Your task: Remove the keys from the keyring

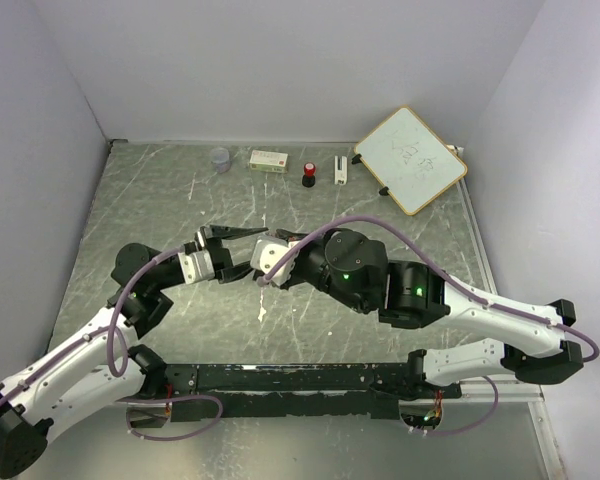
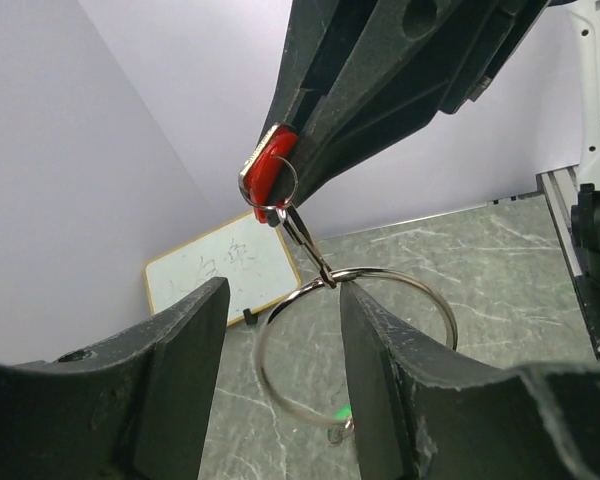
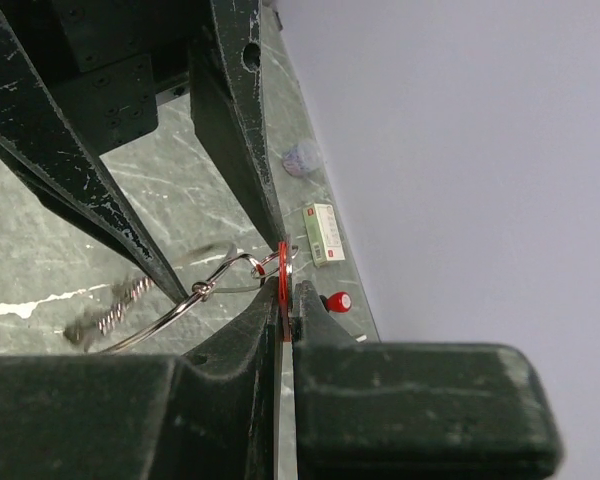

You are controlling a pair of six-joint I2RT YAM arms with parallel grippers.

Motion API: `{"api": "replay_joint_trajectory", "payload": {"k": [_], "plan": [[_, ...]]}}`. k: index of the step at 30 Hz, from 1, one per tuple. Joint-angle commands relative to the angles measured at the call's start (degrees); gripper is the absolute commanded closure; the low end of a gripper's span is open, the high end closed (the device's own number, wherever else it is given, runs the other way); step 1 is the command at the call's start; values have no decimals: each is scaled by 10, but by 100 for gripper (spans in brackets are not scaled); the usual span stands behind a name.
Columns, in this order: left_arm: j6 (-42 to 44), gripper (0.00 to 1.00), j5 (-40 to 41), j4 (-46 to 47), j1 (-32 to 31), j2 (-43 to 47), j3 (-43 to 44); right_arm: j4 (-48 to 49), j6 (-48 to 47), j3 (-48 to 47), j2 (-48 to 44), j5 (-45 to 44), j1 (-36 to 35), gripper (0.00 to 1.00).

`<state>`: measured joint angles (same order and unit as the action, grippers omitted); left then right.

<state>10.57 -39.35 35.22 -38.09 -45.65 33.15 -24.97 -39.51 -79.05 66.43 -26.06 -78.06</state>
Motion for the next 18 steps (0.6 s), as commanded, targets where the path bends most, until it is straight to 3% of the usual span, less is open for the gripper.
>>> {"api": "replay_joint_trajectory", "payload": {"k": [1,18], "plan": [[-13,40,-37,15,-2,-1,26,8,-8,6,-17,4,-5,100],[-3,38,-102,-33,-1,-14,42,13,-11,8,-16,9,-10,100]]}}
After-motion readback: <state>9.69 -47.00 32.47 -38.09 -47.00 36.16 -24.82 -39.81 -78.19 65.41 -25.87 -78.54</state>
